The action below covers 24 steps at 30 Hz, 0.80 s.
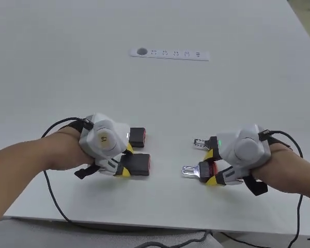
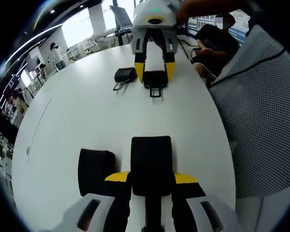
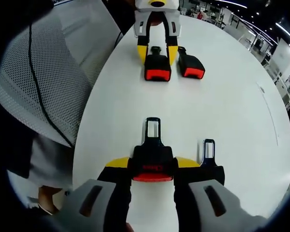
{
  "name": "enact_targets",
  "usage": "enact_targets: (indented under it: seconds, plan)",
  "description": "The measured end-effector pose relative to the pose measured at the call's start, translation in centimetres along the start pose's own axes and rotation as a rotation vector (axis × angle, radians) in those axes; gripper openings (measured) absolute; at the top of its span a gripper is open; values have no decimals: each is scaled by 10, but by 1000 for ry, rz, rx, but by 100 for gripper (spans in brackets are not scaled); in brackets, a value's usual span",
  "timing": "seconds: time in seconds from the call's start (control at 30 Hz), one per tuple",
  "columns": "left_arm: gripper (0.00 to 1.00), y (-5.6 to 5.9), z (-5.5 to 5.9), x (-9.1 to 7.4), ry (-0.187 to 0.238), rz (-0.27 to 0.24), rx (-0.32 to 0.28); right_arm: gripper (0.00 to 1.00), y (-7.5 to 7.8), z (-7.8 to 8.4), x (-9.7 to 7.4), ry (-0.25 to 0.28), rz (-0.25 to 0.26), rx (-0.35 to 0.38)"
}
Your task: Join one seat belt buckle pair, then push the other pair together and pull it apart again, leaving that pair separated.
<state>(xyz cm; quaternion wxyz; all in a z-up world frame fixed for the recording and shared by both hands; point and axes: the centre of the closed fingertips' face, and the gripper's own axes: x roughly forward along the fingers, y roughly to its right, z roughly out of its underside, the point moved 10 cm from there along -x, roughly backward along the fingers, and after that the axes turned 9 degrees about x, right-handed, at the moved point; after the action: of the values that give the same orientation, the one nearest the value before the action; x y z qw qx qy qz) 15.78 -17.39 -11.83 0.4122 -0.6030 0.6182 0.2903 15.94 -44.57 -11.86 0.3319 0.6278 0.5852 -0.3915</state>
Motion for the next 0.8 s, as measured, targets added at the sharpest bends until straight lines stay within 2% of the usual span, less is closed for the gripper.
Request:
enact_targets:
  seconds: [0.07, 0.1, 0.13, 0.2, 0.37, 0.6, 0.8]
  plan:
    - [33, 1, 0, 1, -27, -3, 35, 32, -1, 0, 0, -5, 2, -7]
    - [33, 1, -1, 2, -17, -1, 29, 32, 0, -1, 0, -7, 3, -5]
    - [33, 0, -1, 2, -25, -2, 18, 32, -1, -1, 0, -8, 3, -4]
    - [33, 1, -1, 1, -29, -1, 39, 33, 0, 0, 1, -11, 3, -5]
    - [33, 0, 0, 1, -34, -2, 33, 32, -1, 0, 2, -21, 12, -5]
    - [33, 2, 7, -1, -42, 3, 34, 32, -1, 13, -6, -47, 21, 0]
    - [33, 6, 9, -7, -52, 1, 28, 33, -4, 22, -11, -47, 32, 24]
